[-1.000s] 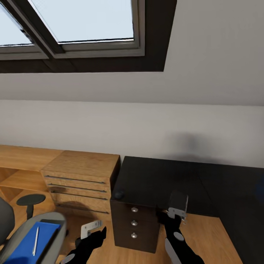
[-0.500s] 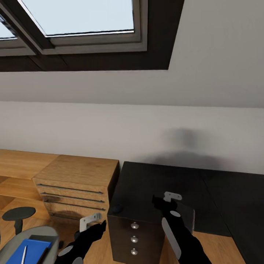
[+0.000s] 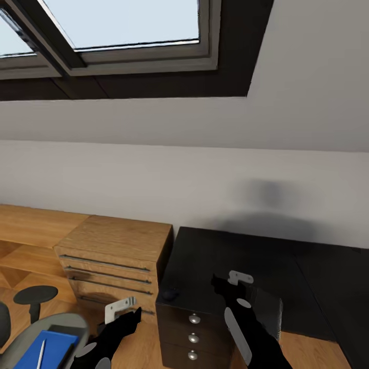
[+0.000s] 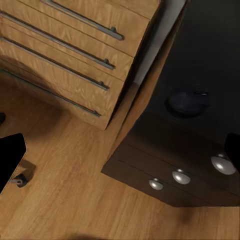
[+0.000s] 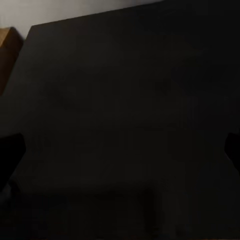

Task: In the bedroom, organize the workspace by keeping the computer under the desk, ensuring the monitor is on the desk, placing the keyboard on the desk next to the monitor, placing the mouse on the desk next to the keyboard, moving the folder from the swivel chair onto the desk next to the mouse, stacking the notebook on top of the folder with the pen on top of the notebook, and positioning the swivel chair next to the desk.

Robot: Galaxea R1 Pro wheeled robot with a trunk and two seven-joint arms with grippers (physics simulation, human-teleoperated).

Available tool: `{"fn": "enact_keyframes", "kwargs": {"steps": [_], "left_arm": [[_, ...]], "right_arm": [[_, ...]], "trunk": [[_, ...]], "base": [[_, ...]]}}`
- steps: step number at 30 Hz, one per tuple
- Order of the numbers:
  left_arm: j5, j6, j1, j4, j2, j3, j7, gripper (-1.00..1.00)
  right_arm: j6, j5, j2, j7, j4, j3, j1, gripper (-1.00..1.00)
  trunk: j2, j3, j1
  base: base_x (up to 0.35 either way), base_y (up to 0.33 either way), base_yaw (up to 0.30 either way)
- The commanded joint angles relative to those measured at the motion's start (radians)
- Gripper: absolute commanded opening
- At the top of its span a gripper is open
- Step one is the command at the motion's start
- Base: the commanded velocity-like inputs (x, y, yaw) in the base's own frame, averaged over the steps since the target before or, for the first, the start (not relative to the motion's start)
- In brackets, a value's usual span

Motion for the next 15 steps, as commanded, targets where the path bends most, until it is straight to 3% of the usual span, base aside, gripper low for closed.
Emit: {"fn": "enact_keyframes", "kwargs": {"steps": [1, 8, 15], "left_arm": [[0.009, 0.001, -0.001, -0.003, 0.001, -0.003, 0.010, 1.00], [0.009, 0.001, -0.001, -0.007, 0.000, -0.004, 0.009, 1.00], [0.009, 0.002, -0.001, -0.007, 0.000, -0.004, 0.009, 1.00]], "right_arm": [[-0.001, -0.007, 0.000, -0.008, 0.004, 0.003, 0.000, 1.00], [-0.021, -0.006, 0.000, -0.004, 0.032, 0.005, -0.001, 1.00], [-0.068, -0.006, 0.002, -0.004, 0.085, 0.048, -0.001, 1.00]], "trunk": [[-0.002, -0.002, 0.001], [-0.002, -0.004, 0.001], [-0.002, -0.007, 0.001]], "base": [[0.224, 0.101, 0.250], [0.211, 0.104, 0.256], [0.036, 0.019, 0.261]]}}
